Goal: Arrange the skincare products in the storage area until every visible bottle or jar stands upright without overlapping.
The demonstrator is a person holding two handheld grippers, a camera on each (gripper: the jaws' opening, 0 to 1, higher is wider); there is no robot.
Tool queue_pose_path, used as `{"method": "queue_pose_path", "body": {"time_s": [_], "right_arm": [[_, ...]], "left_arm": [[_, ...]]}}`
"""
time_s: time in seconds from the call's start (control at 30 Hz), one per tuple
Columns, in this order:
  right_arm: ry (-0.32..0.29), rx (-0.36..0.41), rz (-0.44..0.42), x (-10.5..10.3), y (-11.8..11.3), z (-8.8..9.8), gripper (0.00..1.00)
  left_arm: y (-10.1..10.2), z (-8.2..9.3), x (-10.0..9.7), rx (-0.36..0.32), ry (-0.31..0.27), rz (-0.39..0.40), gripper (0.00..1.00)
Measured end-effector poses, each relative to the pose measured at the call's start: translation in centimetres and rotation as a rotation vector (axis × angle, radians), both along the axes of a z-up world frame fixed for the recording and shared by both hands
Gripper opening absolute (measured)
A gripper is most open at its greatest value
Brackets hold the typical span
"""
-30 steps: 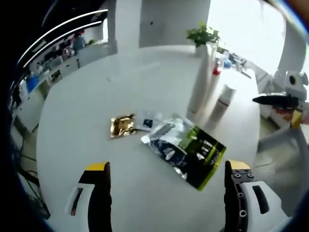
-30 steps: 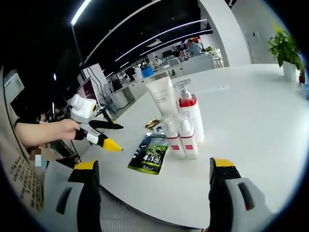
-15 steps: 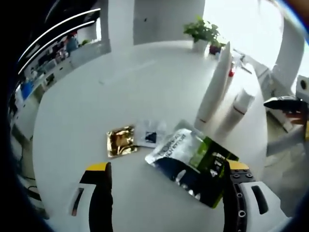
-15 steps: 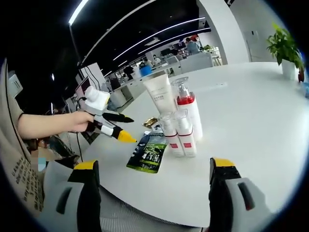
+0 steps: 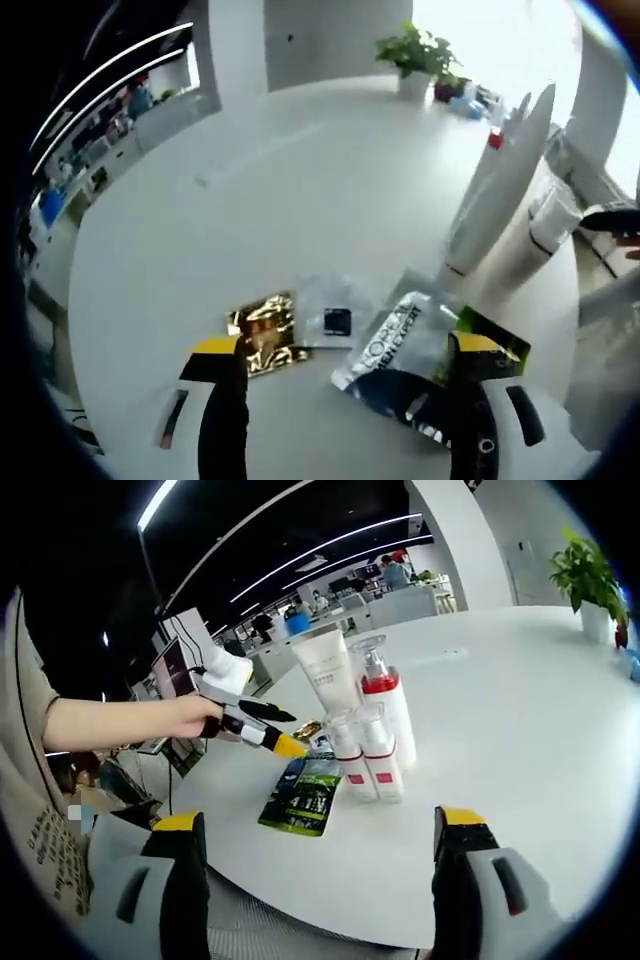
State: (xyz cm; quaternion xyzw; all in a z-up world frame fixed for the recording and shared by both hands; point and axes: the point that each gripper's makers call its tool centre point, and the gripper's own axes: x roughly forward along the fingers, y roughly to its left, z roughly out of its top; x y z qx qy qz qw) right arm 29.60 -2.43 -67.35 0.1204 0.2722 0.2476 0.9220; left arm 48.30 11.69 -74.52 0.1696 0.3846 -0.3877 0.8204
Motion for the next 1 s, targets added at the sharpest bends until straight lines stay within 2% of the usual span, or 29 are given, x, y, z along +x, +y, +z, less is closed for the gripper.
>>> {"method": "queue_pose_path", "body": {"time_s": [0.33,0.57,1.0], "right_arm": [[-0.001,0.003,-0.034,0.2,-0.5,0.0,0.94],[0.002,0.002,-0.044,0.3,-0.7,0.0,0.94],[0.003,0.010,-0.080,0.5,-1.2,0.0,0.93]], "left_arm": [[-1.0,-1.2,1.9,0.027,-0.012,-0.020,0.64],[-1.9,-2.1,2.2,0.039,-0.006,-0.044,0.55],[-2.5,-2.8,3.0,0.073,-0.035,-0.052,0.41]]}}
